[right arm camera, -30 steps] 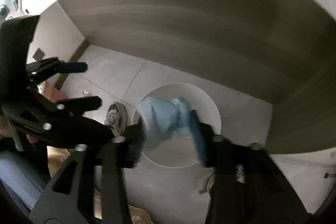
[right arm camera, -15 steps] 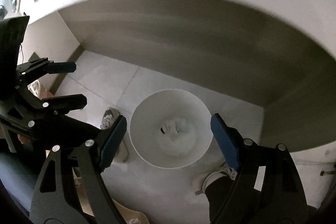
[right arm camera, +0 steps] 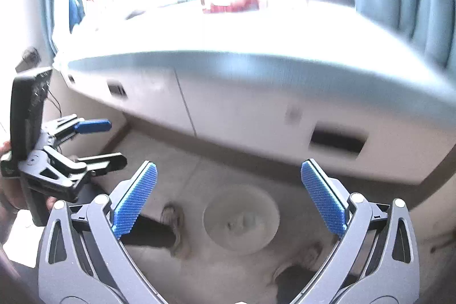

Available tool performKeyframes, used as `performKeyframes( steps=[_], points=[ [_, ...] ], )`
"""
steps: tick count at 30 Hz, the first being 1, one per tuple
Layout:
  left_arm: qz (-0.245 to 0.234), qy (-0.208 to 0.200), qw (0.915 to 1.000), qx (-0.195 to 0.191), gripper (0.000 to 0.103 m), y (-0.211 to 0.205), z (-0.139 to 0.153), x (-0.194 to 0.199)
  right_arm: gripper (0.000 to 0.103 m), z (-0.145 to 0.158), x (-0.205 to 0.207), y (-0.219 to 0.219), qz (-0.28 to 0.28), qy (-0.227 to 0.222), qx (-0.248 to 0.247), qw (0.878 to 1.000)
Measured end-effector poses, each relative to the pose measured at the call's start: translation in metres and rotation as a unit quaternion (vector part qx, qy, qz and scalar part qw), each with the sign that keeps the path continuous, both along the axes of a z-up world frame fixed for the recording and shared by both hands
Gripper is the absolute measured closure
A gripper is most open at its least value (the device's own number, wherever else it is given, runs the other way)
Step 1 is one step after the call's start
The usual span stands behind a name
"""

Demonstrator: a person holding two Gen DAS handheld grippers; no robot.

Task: Collect trash
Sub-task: 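Raise both empty tools back toward the remaining trash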

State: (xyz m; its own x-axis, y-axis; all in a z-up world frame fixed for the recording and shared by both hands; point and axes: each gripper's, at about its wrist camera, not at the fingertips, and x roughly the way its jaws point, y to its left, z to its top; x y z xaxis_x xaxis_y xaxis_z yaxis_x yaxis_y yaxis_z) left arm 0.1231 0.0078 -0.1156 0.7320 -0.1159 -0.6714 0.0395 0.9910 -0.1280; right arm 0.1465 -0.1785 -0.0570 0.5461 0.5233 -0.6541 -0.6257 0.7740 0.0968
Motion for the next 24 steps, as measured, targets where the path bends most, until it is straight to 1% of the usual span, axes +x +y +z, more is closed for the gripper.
performKeyframes(
  steps=[3,5,8,9,11,12,13,18,21,24],
  points=[
    [0.008,-0.029,0.9995,0.011,0.006,0.0,0.041,0.007,0.005,0.046,0.006,-0.009,-0.013,-0.04,0.003,0.999],
    [0.014,-0.043,0.9988,0.02,0.006,-0.002,0.062,0.016,0.005,0.065,0.018,-0.012,-0.021,-0.051,0.005,0.998],
    [0.015,-0.062,0.9975,0.03,0.006,-0.004,0.088,0.039,0.005,0.078,0.041,-0.015,-0.032,-0.05,0.011,0.998],
    [0.014,-0.063,0.9974,0.03,0.006,0.001,0.088,0.047,0.005,0.082,0.055,-0.015,-0.033,-0.047,0.016,0.998],
    [0.016,-0.062,0.9975,0.03,0.006,0.004,0.097,0.071,0.005,0.088,0.065,-0.013,-0.035,-0.044,0.016,0.998],
    [0.016,-0.061,0.9976,0.03,0.006,0.005,0.095,0.079,0.005,0.09,0.081,-0.011,-0.042,-0.044,0.011,0.998],
    [0.017,-0.059,0.9977,0.03,0.006,0.006,0.096,0.088,0.005,0.087,0.09,-0.006,-0.044,-0.043,0.007,0.998],
    [0.025,-0.047,0.9981,0.031,0.006,0.015,0.093,0.143,0.005,0.088,0.15,0.012,-0.042,-0.04,-0.005,0.998],
    [0.038,-0.037,0.9977,0.042,0.006,0.017,0.087,0.169,0.005,0.089,0.176,0.022,-0.038,-0.047,-0.012,0.998],
    [0.043,-0.024,0.9978,0.044,0.007,0.02,0.08,0.2,0.005,0.087,0.197,0.032,-0.033,-0.05,-0.014,0.998]
  ],
)
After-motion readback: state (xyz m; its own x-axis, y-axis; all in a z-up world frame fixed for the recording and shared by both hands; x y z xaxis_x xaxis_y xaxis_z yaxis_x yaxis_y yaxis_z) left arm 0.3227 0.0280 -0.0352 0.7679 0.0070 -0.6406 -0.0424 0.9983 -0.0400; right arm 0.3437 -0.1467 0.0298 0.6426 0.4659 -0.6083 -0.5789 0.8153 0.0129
